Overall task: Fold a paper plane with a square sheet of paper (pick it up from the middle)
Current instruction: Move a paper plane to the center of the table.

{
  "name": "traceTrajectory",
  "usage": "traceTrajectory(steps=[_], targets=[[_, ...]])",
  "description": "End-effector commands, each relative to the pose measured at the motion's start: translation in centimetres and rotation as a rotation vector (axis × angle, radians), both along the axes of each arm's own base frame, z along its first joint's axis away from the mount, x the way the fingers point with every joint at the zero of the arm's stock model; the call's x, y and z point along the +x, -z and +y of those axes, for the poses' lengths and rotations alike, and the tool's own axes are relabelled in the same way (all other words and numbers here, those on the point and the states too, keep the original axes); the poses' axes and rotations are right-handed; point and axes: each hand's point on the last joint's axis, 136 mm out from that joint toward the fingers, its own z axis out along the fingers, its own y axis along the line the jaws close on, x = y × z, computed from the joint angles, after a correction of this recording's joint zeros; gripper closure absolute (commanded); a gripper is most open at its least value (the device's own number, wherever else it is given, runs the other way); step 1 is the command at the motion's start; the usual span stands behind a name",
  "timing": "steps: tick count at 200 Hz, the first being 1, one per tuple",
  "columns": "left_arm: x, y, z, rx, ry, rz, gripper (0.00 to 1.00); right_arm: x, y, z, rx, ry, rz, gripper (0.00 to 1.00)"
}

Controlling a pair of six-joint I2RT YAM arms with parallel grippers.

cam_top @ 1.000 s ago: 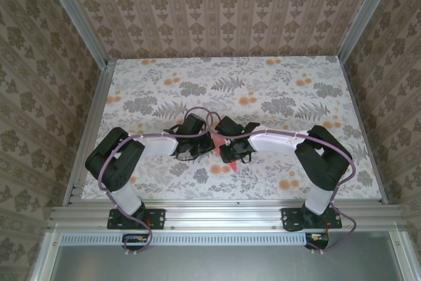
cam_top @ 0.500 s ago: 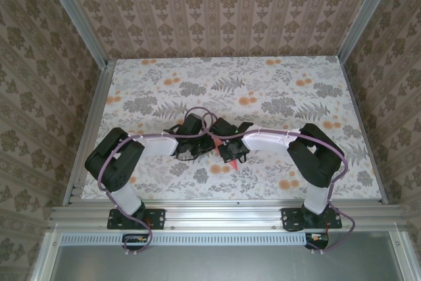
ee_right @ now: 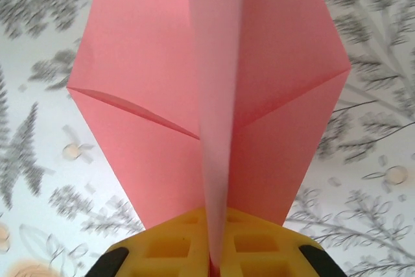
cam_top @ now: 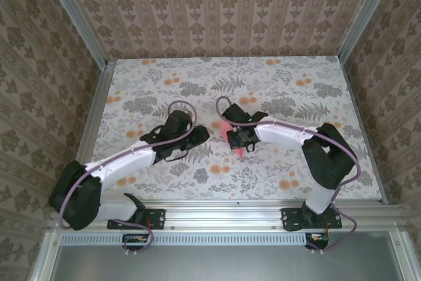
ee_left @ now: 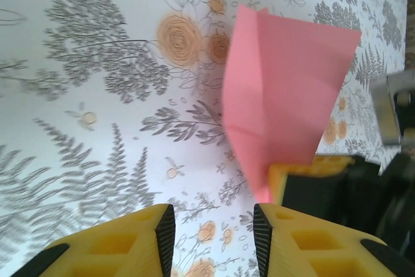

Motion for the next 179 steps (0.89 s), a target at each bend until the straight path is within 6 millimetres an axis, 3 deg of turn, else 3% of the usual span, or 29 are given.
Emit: traceTrajectory(steps=[1,68,106,147,179], targets=[[-1.6,1.9,3.2,0.111,-0.049,0.031,0.59,0.4,1.1,0.5,0.064,0.023,0.055,0.88],[-3.1,1.3,5.7,0.115,-0.101,0.009,0.54,0.2,5.0,-0.9,-0.012,0.094,0.136,0.83],[-3.4,1.2,6.0,0.114,-0.108,0.006,0.53,0.3,4.0,-1.1,-0.031,0.084,0.136,0.85],[-3.2,1.0,6.0,0.117,-0.106,-0.002,0.53,0.8,0.7,-0.9,0.003,0.074,0.072,0.86],[-3.1,0.8,6.2,0.121,-0.111,-0.015,0.52,0.4,2.2,-1.2,-0.013,0.079,0.092,0.87]])
